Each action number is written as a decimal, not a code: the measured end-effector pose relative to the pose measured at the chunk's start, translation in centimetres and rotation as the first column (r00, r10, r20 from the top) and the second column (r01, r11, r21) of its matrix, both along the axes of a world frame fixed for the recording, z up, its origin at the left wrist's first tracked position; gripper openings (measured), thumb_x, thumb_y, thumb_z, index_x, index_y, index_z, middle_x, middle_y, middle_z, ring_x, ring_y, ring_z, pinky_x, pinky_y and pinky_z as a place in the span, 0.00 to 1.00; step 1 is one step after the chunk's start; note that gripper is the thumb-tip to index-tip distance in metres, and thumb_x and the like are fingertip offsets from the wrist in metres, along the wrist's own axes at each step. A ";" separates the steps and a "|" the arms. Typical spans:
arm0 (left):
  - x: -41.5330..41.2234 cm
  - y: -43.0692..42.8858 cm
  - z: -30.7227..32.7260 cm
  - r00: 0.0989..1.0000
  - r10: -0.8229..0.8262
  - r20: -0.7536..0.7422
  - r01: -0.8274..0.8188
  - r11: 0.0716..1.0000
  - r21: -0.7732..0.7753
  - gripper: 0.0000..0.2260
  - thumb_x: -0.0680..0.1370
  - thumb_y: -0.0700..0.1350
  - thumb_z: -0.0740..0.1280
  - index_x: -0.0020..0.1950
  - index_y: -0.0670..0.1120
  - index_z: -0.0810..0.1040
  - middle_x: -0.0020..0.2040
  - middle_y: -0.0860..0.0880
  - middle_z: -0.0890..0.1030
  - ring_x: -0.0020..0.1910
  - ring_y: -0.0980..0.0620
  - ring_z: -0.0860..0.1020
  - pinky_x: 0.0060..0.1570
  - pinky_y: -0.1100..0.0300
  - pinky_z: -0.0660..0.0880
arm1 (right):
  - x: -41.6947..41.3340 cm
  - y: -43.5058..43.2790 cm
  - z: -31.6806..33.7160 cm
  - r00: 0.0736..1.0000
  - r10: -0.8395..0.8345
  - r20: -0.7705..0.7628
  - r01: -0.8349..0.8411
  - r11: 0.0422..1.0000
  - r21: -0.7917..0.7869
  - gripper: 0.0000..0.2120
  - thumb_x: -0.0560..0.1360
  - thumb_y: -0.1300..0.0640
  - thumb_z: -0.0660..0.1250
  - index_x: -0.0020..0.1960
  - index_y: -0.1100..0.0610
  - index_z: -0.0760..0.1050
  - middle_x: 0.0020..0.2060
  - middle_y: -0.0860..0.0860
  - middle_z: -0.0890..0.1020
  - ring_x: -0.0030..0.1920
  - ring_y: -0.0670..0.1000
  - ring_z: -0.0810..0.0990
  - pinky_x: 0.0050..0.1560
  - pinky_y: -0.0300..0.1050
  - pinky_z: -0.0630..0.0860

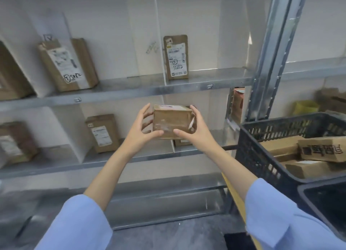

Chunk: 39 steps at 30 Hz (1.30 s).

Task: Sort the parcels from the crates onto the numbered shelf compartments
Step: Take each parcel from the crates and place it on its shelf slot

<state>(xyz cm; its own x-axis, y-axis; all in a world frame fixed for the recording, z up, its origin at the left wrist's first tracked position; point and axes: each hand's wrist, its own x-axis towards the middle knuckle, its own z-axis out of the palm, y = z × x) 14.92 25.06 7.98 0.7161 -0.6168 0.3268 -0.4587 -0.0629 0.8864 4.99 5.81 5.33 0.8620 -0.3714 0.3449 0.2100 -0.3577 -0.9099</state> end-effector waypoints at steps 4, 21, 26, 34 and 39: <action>1.0 4.6 -0.2 0.992 0.124 0.000 -0.124 0.991 -0.048 0.39 0.72 0.39 0.75 0.78 0.54 0.59 0.67 0.61 0.67 0.60 0.76 0.70 0.53 0.77 0.70 | 2.9 4.4 0.4 0.998 0.068 0.005 -0.067 0.995 -0.072 0.46 0.70 0.56 0.78 0.80 0.51 0.55 0.67 0.46 0.63 0.69 0.43 0.66 0.71 0.39 0.63; 2.9 28.0 0.0 0.916 0.400 -0.017 -0.400 0.914 -0.063 0.34 0.68 0.51 0.75 0.71 0.52 0.66 0.72 0.55 0.70 0.70 0.55 0.69 0.60 0.66 0.71 | 11.0 27.0 1.4 0.919 0.388 0.070 -0.390 0.921 0.010 0.46 0.61 0.44 0.81 0.71 0.41 0.58 0.72 0.43 0.68 0.72 0.40 0.66 0.72 0.46 0.66; 3.6 34.6 0.1 0.894 0.445 0.053 -0.441 0.895 -0.070 0.34 0.71 0.45 0.77 0.73 0.53 0.65 0.71 0.55 0.70 0.70 0.53 0.70 0.69 0.52 0.68 | 12.7 33.3 1.3 0.907 0.420 0.032 -0.420 0.907 0.022 0.45 0.69 0.47 0.78 0.76 0.36 0.52 0.70 0.30 0.65 0.70 0.35 0.66 0.70 0.44 0.69; 5.3 43.6 -1.2 0.872 0.487 0.036 -0.486 0.873 -0.043 0.41 0.71 0.41 0.77 0.76 0.60 0.59 0.70 0.62 0.68 0.64 0.68 0.68 0.50 0.73 0.72 | 15.1 41.9 0.3 0.919 0.394 0.006 -0.394 0.918 -0.036 0.46 0.72 0.55 0.77 0.80 0.45 0.52 0.68 0.34 0.62 0.63 0.33 0.67 0.57 0.28 0.67; 6.4 46.0 -1.6 0.864 0.498 0.073 -0.494 0.867 -0.064 0.41 0.71 0.38 0.76 0.78 0.55 0.59 0.74 0.58 0.66 0.68 0.58 0.70 0.48 0.70 0.76 | 16.4 44.1 0.7 0.936 0.351 -0.005 -0.349 0.928 -0.133 0.43 0.73 0.56 0.76 0.79 0.46 0.55 0.63 0.38 0.61 0.55 0.20 0.65 0.47 0.19 0.66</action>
<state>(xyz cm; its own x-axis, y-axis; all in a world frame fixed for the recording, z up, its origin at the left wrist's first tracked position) 21.28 71.02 6.38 0.8924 -0.1718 0.4172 -0.4498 -0.2662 0.8525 21.39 49.94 6.06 0.9221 0.0015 0.3870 0.3597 -0.3728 -0.8554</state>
